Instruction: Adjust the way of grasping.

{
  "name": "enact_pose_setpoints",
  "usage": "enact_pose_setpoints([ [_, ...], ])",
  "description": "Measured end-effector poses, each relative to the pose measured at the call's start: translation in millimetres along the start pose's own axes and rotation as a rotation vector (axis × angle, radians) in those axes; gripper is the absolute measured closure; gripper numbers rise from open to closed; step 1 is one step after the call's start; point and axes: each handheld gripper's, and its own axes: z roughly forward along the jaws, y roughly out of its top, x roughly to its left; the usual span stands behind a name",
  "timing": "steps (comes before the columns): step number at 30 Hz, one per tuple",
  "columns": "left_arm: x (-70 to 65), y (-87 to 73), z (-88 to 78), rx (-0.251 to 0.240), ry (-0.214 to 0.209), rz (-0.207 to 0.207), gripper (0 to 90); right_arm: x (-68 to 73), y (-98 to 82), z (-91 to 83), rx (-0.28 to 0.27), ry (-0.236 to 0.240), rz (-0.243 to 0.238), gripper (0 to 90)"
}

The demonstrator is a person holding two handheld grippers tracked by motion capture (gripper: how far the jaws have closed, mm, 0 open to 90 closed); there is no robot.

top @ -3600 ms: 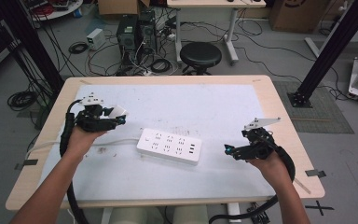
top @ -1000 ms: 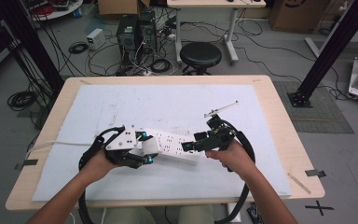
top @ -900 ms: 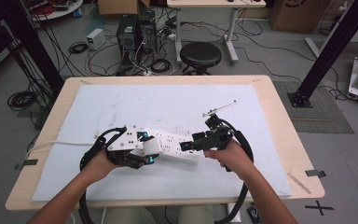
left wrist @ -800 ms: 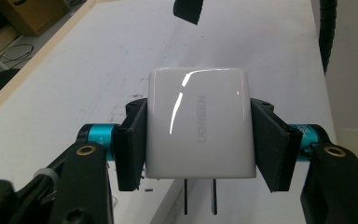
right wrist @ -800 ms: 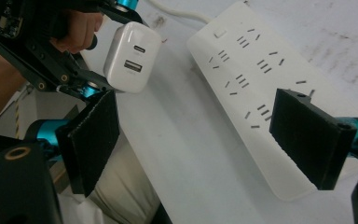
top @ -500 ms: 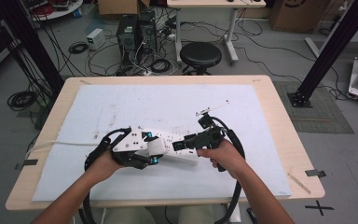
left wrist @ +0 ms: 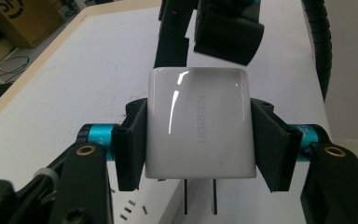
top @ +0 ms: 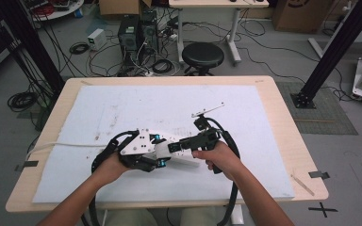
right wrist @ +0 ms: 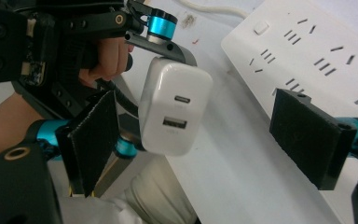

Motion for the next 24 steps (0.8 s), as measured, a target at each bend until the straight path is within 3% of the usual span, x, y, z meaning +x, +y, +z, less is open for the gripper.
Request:
enact_pose_setpoints([
  [6, -1.7, 1.8, 2.4, -0.004, -0.005, 0.008, 42.5, 1.5, 3.1, 9.9, 0.032, 0.000, 0.022, 17.7],
  [7, -1.8, 2.0, 2.5, -0.004, -0.005, 0.011, 42.5, 0.5, 4.1, 11.9, 0.043, 0.021, 0.031, 25.3],
  [12, -2.6, 2.4, 3.3, -0.007, -0.007, 0.014, 42.5, -0.9, 4.5, 16.6, 0.052, 0.071, 0.050, 30.9],
  [24, -2.2, 2.1, 4.2, -0.005, -0.010, 0.020, 42.5, -7.0, 2.7, 23.7, 0.069, 0.124, 0.081, 49.0],
])
